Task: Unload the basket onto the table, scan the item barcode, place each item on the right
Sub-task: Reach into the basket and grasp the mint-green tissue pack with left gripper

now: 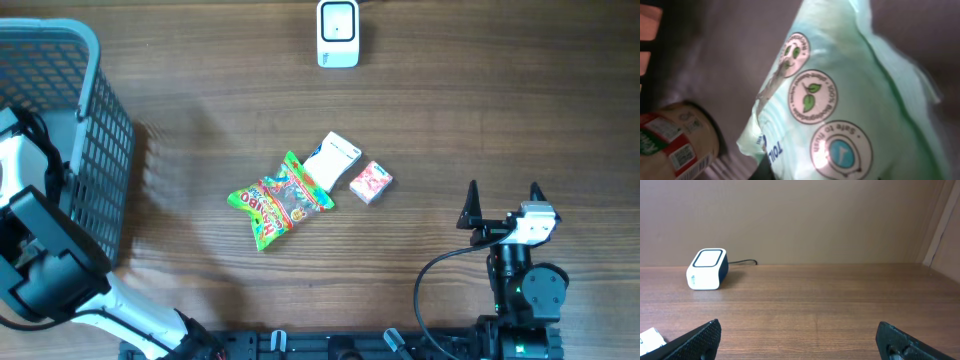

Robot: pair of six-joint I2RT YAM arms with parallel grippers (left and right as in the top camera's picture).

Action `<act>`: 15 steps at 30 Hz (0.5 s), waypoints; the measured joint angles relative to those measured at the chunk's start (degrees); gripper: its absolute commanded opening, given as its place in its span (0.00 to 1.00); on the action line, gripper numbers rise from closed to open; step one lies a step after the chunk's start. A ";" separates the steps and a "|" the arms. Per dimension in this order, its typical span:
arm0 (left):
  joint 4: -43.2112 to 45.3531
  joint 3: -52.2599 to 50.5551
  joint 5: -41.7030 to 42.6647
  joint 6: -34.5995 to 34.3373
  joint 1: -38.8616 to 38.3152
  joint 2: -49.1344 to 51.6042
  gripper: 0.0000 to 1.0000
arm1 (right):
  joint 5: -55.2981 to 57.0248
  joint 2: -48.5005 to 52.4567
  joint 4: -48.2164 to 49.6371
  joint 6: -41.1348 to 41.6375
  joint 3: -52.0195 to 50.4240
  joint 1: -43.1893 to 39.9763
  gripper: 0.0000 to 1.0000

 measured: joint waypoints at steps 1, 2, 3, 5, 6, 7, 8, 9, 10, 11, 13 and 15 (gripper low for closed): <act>0.00 0.00 -0.02 -0.07 0.00 -0.04 0.04 | 0.00 0.00 0.00 0.00 0.00 0.00 1.00; -0.81 0.33 0.02 -0.11 0.00 -0.04 0.04 | 0.00 0.00 0.00 0.00 0.00 0.00 1.00; -3.02 1.25 0.66 -0.15 -0.02 0.07 0.04 | 0.00 0.00 0.00 0.00 0.00 0.00 1.00; -9.16 5.22 4.22 -0.15 -0.02 0.59 0.04 | 0.00 0.00 0.00 0.00 0.00 0.00 1.00; -10.54 7.04 5.38 -0.17 -0.07 0.66 0.04 | 0.00 0.00 0.00 0.00 0.00 0.00 1.00; -13.68 10.12 7.08 -0.17 -0.07 0.83 0.04 | 0.00 0.00 0.00 0.00 0.00 0.00 1.00; -15.98 14.62 9.09 -0.20 -0.07 0.74 0.04 | 0.00 0.00 0.00 0.00 0.00 0.00 1.00; -17.22 18.56 10.73 -0.24 -0.07 0.42 0.04 | 0.00 0.00 -0.02 0.00 0.00 0.00 1.00; -19.74 23.67 13.57 -0.33 -0.07 -0.24 0.04 | 0.00 0.00 0.00 0.00 0.00 0.00 1.00; -20.41 25.92 15.08 -0.37 -0.07 -1.16 0.04 | 0.00 0.00 0.00 0.00 0.00 0.00 1.00; -23.21 32.87 21.88 -1.05 -0.04 -3.98 0.04 | 0.00 0.00 0.00 0.00 0.00 0.00 1.00; -23.17 38.40 36.98 -1.68 -0.04 -11.67 0.04 | 0.00 0.00 -0.02 0.00 0.00 0.00 1.00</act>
